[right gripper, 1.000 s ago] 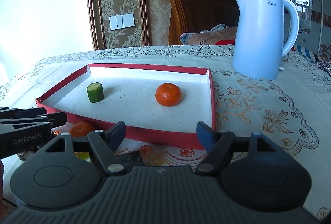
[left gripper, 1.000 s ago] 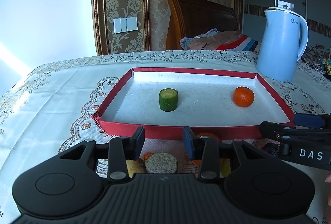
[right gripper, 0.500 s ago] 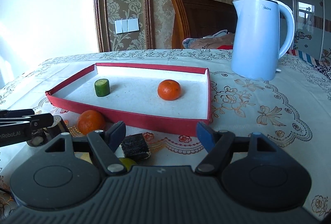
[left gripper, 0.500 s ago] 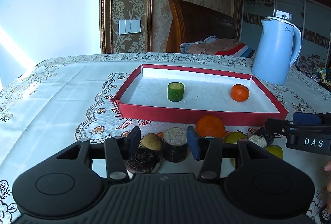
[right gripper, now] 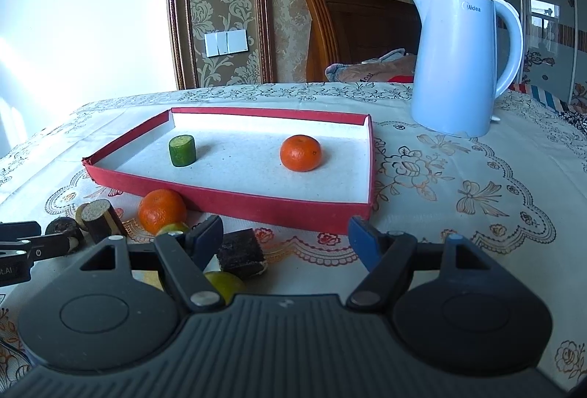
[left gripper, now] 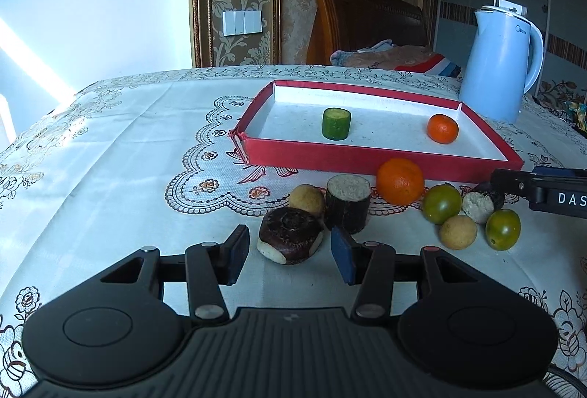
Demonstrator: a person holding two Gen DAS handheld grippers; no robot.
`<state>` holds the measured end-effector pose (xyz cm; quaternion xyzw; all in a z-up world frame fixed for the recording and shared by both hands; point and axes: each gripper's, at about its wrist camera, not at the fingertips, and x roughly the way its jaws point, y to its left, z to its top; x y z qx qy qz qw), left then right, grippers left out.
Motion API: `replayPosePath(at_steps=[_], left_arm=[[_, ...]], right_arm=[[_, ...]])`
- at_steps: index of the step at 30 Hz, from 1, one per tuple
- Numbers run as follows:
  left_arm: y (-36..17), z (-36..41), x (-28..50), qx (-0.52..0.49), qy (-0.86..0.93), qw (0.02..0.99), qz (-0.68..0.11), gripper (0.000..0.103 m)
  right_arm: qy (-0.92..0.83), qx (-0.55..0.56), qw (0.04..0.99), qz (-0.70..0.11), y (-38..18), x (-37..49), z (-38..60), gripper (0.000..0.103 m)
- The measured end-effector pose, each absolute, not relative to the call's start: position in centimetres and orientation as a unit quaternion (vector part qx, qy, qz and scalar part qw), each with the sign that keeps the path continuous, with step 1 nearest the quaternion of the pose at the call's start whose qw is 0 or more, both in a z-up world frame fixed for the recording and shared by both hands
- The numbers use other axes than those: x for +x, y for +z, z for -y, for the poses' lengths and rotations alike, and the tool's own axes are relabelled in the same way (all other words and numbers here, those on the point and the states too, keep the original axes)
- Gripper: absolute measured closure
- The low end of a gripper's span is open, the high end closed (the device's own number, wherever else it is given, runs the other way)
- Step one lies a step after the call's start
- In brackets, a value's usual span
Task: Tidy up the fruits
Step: 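Withdraw both tools from the tray back toward the remaining fruits, then grasp the chocolate cake with the left gripper while the right gripper grasps a green lime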
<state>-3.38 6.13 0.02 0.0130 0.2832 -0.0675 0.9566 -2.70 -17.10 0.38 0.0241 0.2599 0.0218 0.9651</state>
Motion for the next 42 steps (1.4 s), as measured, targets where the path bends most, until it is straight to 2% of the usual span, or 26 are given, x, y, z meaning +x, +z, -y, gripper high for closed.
replayPosePath(at_steps=[6, 8, 20, 23, 35, 38, 42], left_arm=[[-0.2, -5.6, -2.4, 0.039, -0.059, 0.955, -0.287, 0.054], [-0.5, -5.5, -1.8, 0.04, -0.059, 0.953, -0.296, 0.052], [-1.1, -5.5, -1.3, 0.036, -0.056, 0.949, -0.308, 0.05], [-1.1, -5.5, -1.4, 0.036, -0.056, 0.949, -0.308, 0.05], [-1.0, -5.6, -1.4, 0.034, -0.057, 0.949, -0.308, 0.05], [-1.1, -5.6, -1.3, 0.034, -0.047, 0.949, -0.31, 0.042], [-1.1, -5.7, -1.2, 0.033, -0.045, 0.949, -0.311, 0.04]], right_arm=[[0.022, 0.025, 0.964, -0.263, 0.2, -2.7, 17.2, 0.029], [0.021, 0.026, 0.964, -0.263, 0.2, -2.7, 17.2, 0.025], [0.02, 0.024, 0.964, -0.263, 0.2, -2.7, 17.2, 0.025], [0.019, 0.025, 0.964, -0.264, 0.3, -3.1, 17.5, 0.019], [0.05, -0.014, 0.958, -0.281, 0.0, -6.8, 17.4, 0.019], [0.06, -0.03, 0.956, -0.286, -0.3, -6.5, 16.3, 0.019], [0.063, -0.047, 0.956, -0.284, -0.3, -5.9, 15.5, 0.019]])
